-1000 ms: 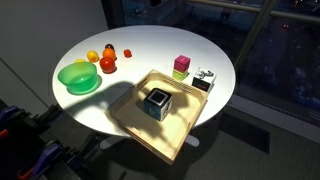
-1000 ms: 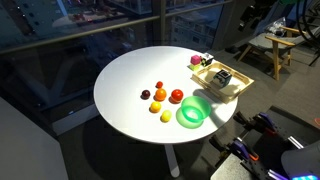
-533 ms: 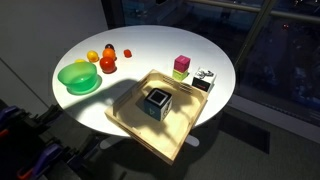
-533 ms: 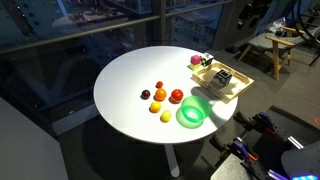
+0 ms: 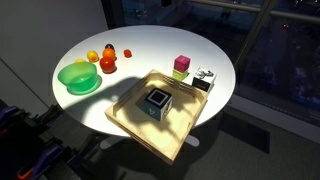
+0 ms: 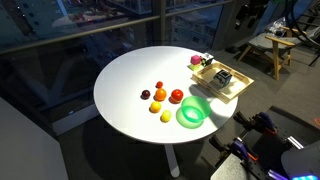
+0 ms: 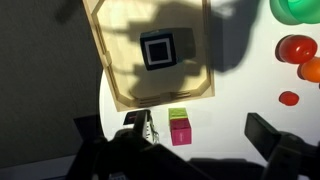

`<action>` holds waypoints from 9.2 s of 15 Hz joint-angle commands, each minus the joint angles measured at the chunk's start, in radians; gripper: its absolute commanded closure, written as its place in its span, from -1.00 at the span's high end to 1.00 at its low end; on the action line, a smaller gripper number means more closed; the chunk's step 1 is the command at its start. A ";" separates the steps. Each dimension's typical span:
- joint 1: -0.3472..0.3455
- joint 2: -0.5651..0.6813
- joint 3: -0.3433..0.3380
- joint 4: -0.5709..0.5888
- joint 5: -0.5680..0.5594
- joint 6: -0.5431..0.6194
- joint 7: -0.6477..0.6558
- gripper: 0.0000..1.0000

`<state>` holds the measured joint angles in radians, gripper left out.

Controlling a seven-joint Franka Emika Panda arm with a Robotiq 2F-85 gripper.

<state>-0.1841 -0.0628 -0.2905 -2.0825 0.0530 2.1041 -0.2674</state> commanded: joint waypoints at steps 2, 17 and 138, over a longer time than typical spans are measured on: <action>-0.022 0.054 0.012 0.060 0.017 -0.045 0.026 1.00; -0.044 0.141 0.016 0.084 0.006 -0.059 0.052 1.00; -0.102 0.616 0.090 0.232 -0.084 0.138 0.029 1.00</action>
<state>-0.2580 0.5663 -0.2276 -1.8335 -0.0136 2.1637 -0.2056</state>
